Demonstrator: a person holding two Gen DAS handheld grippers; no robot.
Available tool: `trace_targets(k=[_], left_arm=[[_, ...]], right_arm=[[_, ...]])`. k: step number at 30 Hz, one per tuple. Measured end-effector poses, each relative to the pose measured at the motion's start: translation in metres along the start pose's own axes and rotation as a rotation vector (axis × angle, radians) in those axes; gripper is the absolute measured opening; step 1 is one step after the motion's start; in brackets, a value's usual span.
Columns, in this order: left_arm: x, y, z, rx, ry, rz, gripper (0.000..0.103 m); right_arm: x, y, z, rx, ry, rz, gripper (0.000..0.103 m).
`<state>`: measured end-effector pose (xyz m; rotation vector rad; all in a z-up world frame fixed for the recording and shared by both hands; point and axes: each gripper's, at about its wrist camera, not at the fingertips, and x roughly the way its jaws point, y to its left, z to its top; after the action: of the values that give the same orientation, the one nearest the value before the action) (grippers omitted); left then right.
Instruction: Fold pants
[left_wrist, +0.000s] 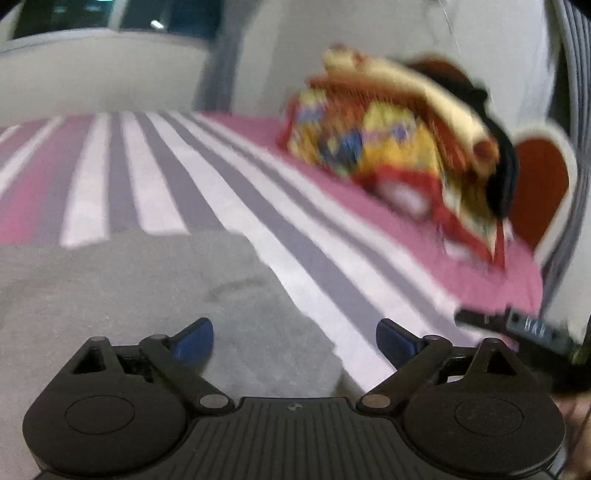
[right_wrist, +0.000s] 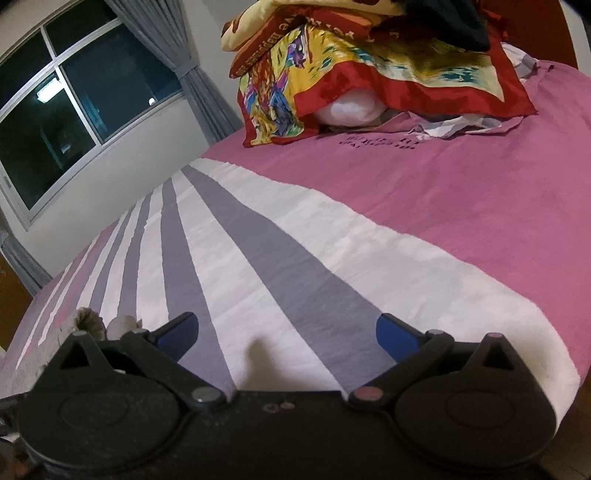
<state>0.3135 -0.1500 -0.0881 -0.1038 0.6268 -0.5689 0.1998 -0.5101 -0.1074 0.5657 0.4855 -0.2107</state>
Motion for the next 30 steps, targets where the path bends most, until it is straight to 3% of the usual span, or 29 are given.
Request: trace_targets(k=[3,6,8,11,14,18,20,25,30], left_arm=[[-0.066,0.040,-0.013,-0.063,-0.107,0.113,0.094],[-0.139,0.092,-0.048,-0.134,-0.164,0.251,0.094],[-0.177,0.122,-0.079,-0.190,-0.160,0.326,0.094],[-0.207,0.147,-0.115,-0.246,-0.126,0.381,0.094],[-0.207,0.146,-0.131,-0.199,-0.093,0.376,0.094],[-0.184,0.136,-0.126,-0.120,-0.064,0.347,0.094],[-0.165,0.135,-0.119,-0.111,-0.012,0.368,0.094],[-0.152,0.147,-0.122,-0.141,-0.016,0.426,0.094],[-0.144,0.151,-0.127,-0.130,-0.011,0.429,0.095]], right_arm=[[-0.014,-0.006,0.001,0.024,-0.044,0.037,0.103],[-0.032,0.001,-0.001,-0.023,-0.067,0.114,0.103],[-0.042,0.015,-0.005,-0.072,-0.073,0.168,0.103],[-0.037,0.043,-0.014,-0.095,-0.004,0.239,0.103],[-0.024,0.074,-0.030,-0.114,0.098,0.297,0.103],[-0.017,0.104,-0.048,-0.122,0.153,0.350,0.103],[-0.015,0.118,-0.052,-0.139,0.163,0.363,0.103],[-0.002,0.139,-0.057,-0.118,0.227,0.372,0.103],[0.019,0.153,-0.062,-0.092,0.291,0.384,0.103]])
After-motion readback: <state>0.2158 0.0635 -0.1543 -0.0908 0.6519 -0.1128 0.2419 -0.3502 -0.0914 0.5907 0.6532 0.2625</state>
